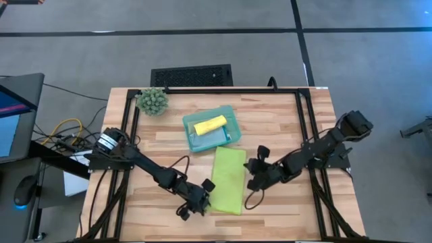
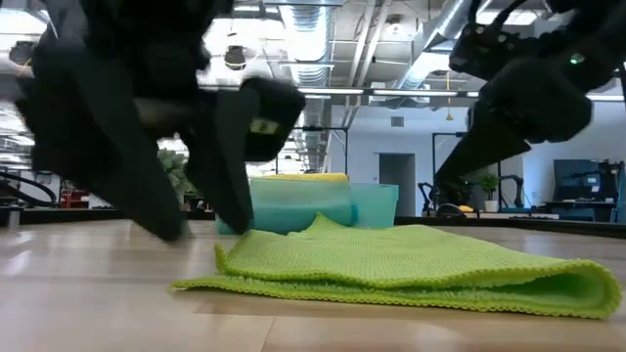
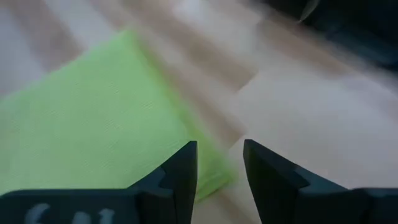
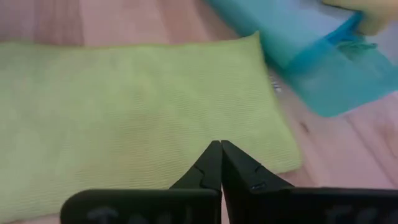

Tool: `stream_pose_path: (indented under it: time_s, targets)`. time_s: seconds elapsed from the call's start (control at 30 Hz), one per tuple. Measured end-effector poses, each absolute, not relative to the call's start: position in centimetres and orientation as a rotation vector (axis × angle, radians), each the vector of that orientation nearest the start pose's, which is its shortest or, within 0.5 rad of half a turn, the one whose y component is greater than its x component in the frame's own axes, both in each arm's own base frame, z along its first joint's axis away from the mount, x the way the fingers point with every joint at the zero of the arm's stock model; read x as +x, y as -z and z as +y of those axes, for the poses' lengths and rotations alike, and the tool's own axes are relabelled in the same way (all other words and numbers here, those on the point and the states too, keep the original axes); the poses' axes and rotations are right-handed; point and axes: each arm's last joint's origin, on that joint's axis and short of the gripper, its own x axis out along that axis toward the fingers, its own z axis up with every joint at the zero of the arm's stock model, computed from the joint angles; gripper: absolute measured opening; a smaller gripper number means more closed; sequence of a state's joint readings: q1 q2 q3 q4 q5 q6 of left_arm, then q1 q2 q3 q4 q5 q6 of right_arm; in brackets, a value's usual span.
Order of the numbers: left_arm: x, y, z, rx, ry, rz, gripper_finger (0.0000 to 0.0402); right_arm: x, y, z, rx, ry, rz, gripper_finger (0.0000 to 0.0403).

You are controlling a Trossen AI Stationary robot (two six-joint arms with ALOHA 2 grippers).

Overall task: Fold microfiber towels
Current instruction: Fold the light green towel

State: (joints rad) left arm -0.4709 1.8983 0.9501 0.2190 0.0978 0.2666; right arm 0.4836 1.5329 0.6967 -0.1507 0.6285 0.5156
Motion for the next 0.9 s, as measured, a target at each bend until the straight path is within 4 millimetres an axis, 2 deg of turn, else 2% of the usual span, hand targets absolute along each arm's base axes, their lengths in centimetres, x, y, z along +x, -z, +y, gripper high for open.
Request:
stream_pose_path:
  time_s: [0.17,0.47,0.7,0.9]
  targets:
    - [32.8,-12.1,-16.5,0.436,0.556,0.677,0.0094,24.4,-14.5,12.1,-0.051,0.3,0.766,0.0023]
    - [32.8,-11.0,-16.7,0.429,0.619,0.697,0.0008,24.4,-14.5,12.4,-0.051,0.29,0.76,0.0026]
    - [33.0,-11.3,-16.6,0.476,0.563,0.669,0.0001,24.4,-14.5,12.4,-0.05,0.29,0.76,0.0024]
    - [32.5,-13.3,-17.2,0.48,0.575,0.606,0.0001,24.3,-14.5,12.4,-0.051,0.291,0.76,0.0026]
